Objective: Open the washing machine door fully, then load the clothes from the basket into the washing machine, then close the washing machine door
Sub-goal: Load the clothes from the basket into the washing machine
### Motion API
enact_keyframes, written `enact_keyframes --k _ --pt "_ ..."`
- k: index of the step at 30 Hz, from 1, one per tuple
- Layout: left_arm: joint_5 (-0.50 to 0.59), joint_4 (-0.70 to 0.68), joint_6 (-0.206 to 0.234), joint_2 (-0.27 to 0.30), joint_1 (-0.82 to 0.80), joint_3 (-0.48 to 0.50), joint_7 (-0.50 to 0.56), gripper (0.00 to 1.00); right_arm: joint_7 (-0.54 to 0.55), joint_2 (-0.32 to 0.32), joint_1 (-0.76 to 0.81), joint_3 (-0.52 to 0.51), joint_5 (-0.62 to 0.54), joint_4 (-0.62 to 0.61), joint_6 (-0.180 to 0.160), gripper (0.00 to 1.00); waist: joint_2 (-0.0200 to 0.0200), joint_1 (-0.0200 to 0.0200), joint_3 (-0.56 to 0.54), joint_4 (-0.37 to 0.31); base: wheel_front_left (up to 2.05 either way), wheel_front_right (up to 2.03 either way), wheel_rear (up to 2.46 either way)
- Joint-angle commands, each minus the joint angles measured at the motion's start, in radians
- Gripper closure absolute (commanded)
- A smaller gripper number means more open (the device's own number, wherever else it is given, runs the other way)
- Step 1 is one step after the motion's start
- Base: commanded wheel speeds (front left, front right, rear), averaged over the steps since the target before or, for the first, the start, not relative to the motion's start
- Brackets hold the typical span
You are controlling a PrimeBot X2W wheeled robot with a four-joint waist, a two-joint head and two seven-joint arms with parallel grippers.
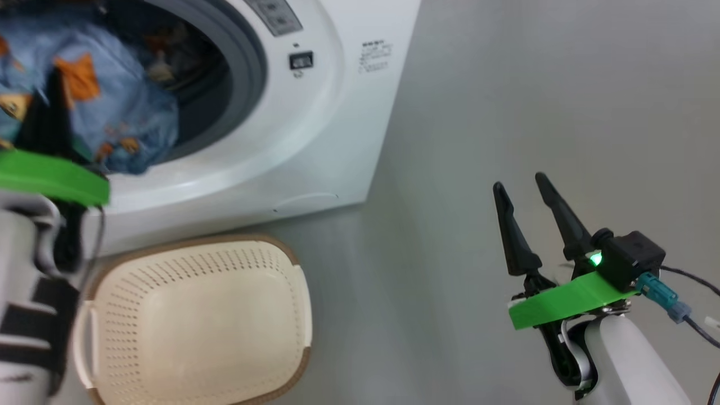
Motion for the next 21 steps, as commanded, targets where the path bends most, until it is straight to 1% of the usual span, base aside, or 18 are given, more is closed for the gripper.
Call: enact_keyframes --k 1,11,16,21 --pt "0.009 -0.003 -0.008 0.059 -0.049 0.037 -0.007 1.0 -0.008 0.006 -0.016 0.021 -0.012 -0.03 0.005 0.0 -0.0001 0.0 0.093 -0.067 0.0 0.0 0.0" --pt "0.03 0.162 -0.029 0.157 -0.291 0.047 -0.011 1.0 -0.008 0.007 -0.033 0.047 0.064 -0.1 0.005 0.0 -0.0001 0.0 0.244 -0.17 0.0 0.0 0.0" --pt "0.048 0.231 -0.032 0.205 -0.386 0.043 -0.012 1.0 -0.008 0.007 -0.031 0.063 0.09 -0.122 0.005 0.0 -0.0001 0.0 0.287 -0.216 0.0 0.0 0.0" --pt "0.048 0.294 -0.032 0.242 -0.48 0.053 -0.012 1.0 -0.008 0.007 -0.028 0.077 0.104 -0.13 0.005 0.0 -0.0001 0.0 0.306 -0.245 0.0 0.0 0.0"
